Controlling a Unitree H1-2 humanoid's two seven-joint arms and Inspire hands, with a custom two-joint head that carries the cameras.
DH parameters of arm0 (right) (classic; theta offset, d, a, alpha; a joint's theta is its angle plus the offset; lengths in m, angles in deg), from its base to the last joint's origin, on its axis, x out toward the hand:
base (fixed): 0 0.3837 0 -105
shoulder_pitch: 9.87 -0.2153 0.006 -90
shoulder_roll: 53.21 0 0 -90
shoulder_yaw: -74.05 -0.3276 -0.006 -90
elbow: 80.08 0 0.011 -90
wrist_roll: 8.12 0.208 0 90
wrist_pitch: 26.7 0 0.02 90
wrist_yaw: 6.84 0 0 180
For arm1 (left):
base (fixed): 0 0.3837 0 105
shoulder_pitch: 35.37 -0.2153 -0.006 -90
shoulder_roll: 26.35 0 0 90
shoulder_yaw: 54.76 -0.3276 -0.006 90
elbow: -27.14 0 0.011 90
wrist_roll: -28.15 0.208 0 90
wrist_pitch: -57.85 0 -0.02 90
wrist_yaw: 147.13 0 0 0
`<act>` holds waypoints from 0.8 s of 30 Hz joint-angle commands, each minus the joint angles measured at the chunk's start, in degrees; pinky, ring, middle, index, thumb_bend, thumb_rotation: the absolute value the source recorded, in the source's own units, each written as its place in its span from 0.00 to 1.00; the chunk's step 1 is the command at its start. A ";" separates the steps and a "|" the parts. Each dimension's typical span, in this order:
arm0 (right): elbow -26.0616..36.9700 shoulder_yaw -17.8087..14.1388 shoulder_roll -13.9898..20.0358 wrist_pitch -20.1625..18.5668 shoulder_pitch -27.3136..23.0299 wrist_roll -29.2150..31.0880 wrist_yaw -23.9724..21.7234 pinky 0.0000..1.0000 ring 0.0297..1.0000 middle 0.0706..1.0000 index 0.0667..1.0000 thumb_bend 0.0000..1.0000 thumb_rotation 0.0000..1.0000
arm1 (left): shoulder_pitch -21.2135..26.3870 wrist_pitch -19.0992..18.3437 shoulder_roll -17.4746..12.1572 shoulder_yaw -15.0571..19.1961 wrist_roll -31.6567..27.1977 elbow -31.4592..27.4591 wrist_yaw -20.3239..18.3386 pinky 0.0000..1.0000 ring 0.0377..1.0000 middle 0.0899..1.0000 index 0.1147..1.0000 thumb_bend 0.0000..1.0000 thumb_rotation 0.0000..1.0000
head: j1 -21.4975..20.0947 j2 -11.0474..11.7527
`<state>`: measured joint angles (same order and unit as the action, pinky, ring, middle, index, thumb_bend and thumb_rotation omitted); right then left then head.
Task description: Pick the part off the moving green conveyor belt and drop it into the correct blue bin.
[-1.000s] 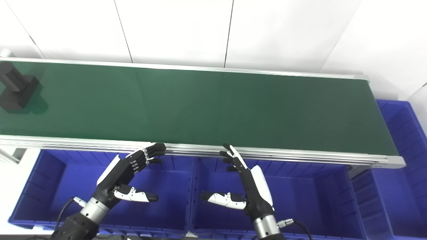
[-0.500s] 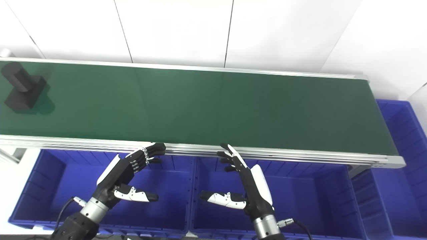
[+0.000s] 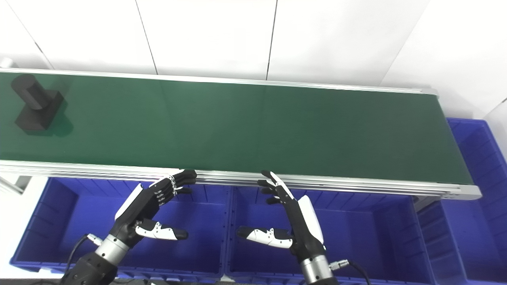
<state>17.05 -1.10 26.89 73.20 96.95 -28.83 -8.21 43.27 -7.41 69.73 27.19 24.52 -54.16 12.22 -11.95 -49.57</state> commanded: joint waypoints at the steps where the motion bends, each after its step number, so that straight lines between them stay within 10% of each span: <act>1: 0.67 0.14 -0.07 3.37 -0.52 0.56 0.58 0.67 0.77 0.81 0.90 0.84 0.49 | 0.72 1.97 -0.24 0.15 -0.07 -1.14 0.52 0.78 0.84 0.85 0.81 0.89 0.25 | 0.01 -0.03; 24: -0.34 0.20 0.39 4.14 -0.46 0.66 0.83 0.67 0.77 0.80 0.91 0.84 0.51 | 0.82 2.13 0.13 0.15 0.28 -0.43 0.37 0.79 0.84 0.85 0.82 0.88 0.25 | 1.45 1.73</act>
<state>15.73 -0.97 27.39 73.35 96.96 -28.64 -8.22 43.27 -7.41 69.79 27.18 24.54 -53.90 12.23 -10.55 -47.81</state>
